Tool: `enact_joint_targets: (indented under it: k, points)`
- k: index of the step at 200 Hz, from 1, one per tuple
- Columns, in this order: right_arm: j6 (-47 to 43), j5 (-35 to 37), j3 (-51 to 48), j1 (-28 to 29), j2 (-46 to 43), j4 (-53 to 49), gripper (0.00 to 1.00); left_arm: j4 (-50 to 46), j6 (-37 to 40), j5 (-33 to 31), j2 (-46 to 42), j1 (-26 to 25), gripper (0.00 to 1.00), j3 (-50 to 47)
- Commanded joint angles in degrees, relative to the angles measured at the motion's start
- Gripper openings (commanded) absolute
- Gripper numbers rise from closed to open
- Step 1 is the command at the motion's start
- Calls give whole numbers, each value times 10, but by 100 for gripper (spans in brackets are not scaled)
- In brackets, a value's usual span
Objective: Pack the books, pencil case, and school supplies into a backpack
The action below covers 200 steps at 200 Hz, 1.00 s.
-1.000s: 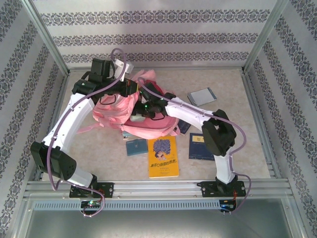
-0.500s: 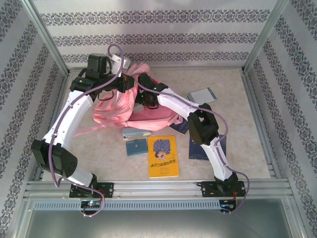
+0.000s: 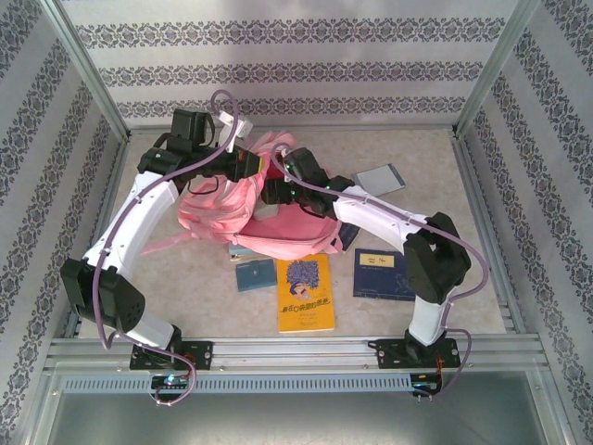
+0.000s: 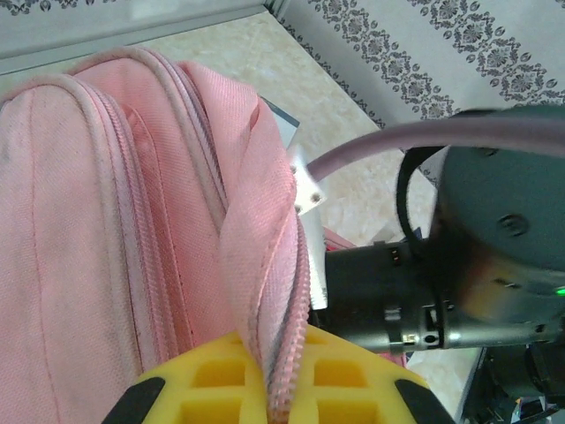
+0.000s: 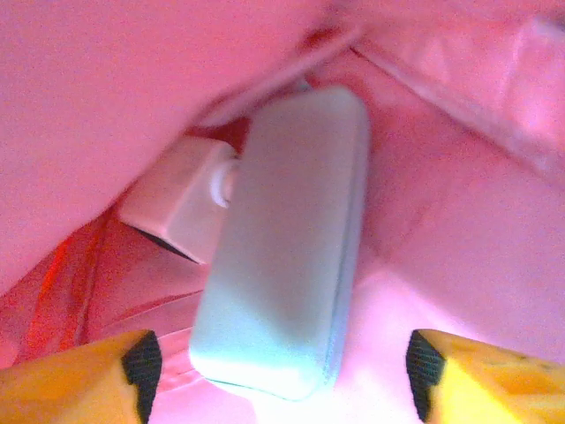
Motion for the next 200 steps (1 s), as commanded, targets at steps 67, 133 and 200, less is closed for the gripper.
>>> enact_joint_targets:
  k: [67,133,200]
  points:
    - [-77,-87,-60,6,-10,-32,6,66,3,31,-39,-1,0,9]
    - [-61,-89,-33,11,56,-9,6,75,-12,53,-25,-1,0,19]
    - [-8,19,102,-9,139,35,6,90,-38,77,-12,-1,0,25]
